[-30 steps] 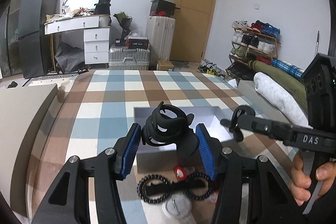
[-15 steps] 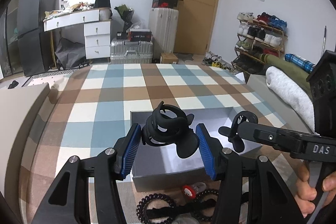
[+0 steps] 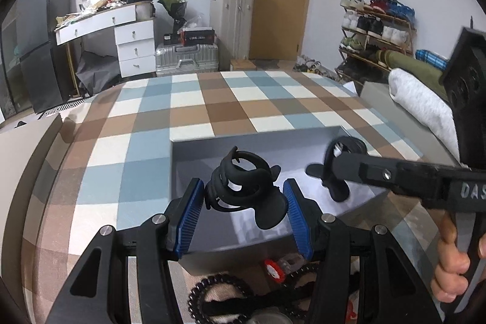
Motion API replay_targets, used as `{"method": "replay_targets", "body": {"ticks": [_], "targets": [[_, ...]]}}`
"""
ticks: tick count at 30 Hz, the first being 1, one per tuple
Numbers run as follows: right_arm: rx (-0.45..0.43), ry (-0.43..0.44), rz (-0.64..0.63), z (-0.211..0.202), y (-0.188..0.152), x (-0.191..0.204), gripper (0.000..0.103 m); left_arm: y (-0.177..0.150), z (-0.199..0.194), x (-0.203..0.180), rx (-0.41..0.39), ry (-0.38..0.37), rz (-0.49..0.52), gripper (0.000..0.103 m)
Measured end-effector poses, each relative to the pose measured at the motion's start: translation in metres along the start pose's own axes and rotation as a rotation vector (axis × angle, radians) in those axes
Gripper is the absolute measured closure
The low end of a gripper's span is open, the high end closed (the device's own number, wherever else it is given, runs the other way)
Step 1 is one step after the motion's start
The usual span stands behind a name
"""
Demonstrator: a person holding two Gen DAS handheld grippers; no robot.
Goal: Organize jewelry
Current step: 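Lift the black stand with the right gripper and carry it into the grey box, then open the right gripper to release the stand and withdraw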
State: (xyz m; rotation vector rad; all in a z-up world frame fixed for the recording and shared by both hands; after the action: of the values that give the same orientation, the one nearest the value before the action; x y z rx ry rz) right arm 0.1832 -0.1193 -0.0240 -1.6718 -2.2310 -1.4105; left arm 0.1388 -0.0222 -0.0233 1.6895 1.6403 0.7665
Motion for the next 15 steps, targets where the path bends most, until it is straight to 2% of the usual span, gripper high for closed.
{"method": "replay_targets", "body": {"ticks": [3,13,15], "targets": [[0.0,0.001,-0.002,0.0005,0.0021,-0.0027,0.056,-0.0027,-0.0037,-0.0047,-0.001,0.01,0.02,0.055],[0.019,-0.008,0.013,0.003,0.0062,-0.0058,0.056,-0.0019,-0.0026,-0.0061,0.041,-0.028,-0.015,0.055],[0.034,-0.004,0.011,0.0037,0.0061,-0.0049,0.053,-0.0018,-0.0052,-0.0045,0.039,-0.039,-0.032,0.055]]}}
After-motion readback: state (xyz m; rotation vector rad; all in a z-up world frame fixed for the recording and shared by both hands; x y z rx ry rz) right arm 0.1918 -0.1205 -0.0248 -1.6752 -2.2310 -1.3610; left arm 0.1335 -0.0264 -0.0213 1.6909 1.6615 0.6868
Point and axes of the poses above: each gripper's, at about its wrist camera, not at the fingertips, and z roughly the way its jaws point, x to its left, y to its top, the point moved 6 cm from there along z, roughly the way its jaws point, and after that the axes turned 3 degrees about z, right-handed, at the moved point
